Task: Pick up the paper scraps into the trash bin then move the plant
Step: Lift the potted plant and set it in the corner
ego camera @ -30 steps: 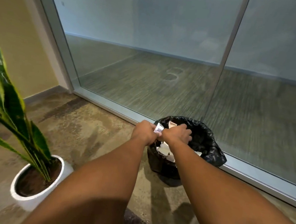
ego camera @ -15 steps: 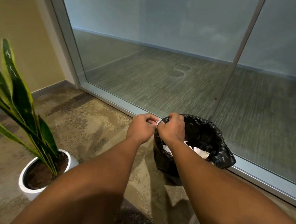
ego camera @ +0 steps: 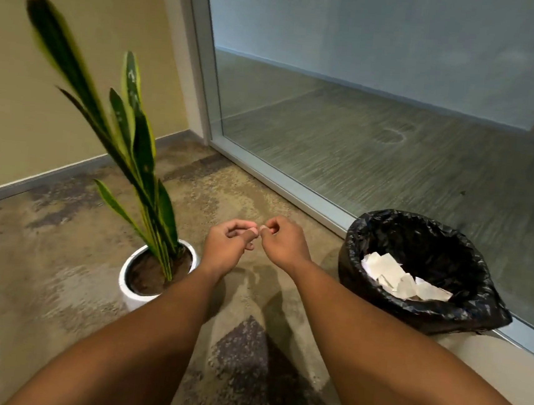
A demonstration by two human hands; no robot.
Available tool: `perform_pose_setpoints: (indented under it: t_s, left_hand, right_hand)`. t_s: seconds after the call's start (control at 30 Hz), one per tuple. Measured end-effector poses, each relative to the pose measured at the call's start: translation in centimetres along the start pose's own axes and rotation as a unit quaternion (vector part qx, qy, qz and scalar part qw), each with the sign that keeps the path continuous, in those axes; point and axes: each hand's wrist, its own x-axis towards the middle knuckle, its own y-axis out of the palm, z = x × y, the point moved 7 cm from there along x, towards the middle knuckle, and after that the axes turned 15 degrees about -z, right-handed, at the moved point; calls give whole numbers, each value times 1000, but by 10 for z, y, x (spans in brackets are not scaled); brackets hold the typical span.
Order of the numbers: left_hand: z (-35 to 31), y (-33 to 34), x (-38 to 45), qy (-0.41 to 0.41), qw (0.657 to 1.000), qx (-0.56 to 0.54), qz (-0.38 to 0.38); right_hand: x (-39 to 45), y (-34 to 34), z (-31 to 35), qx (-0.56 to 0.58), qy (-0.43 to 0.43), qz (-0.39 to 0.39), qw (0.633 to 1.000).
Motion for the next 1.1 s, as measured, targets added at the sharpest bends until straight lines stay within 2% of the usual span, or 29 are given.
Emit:
perform_pose_setpoints:
  t_s: [0.13,0.3,0.5,0.6,0.73,0.83,1.1]
  left_hand:
    - [20,-51,5,-16,999,-10,-37]
    - [47,-116,15,-18,993,-42,-104]
    - [74,-188,26,42,960,77,-265]
    - [95,-217,35,11,948,90,-306]
    - [132,-231,46,-90,952,40,-290]
    - [151,-226,51,-146,961,-39,-232]
    - [188,-222,65,-240,949,-103,-178]
  right_hand:
    - [-19,48,12,-5,17,51,999]
    - [-40,92,21,10,54,72,996]
    - [-59,144,18,17,100,117,988]
    - [-67,170,12,39,140,127,981]
    - [-76,197,0,80,204,122,968]
    - [-79,216,-7,124,245,117,954]
    - [-75,245,-31,218,296,113,923]
